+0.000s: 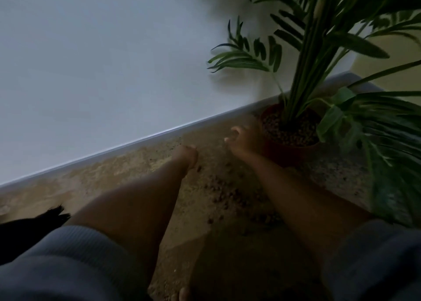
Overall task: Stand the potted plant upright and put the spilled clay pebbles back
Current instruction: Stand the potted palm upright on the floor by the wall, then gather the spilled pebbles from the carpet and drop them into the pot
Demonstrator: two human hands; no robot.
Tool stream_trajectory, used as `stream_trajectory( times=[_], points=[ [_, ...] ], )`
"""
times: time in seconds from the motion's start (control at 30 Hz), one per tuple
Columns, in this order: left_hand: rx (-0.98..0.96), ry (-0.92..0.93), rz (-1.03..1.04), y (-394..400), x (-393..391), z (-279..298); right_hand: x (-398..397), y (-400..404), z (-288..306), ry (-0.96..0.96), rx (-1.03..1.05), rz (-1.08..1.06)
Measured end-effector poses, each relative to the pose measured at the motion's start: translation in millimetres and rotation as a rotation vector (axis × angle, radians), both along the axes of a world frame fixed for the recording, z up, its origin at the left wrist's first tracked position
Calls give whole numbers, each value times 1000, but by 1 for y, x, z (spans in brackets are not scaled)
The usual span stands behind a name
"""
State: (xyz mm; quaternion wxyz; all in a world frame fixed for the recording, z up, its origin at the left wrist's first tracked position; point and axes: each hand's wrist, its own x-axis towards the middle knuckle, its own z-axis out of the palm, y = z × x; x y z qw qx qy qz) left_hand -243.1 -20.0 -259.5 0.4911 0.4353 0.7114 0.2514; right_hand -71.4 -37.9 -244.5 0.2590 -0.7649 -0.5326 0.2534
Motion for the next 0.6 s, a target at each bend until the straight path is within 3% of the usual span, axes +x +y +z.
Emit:
stream_trajectory(
  times=[0.1,0.2,0.43,0.6],
  points=[
    [13,109,-26,12,-11,-17,-6,5,-26,53,-120,142],
    [-3,148,-60,14,-16,-25,-12,9,-51,-17,-200,227],
    [-55,422,-396,29,-23,-71,-13,17,-103,-130,-411,331],
    [-87,420,-461,37,-13,-89,-18,19,-123,-237,-415,346]
  ],
)
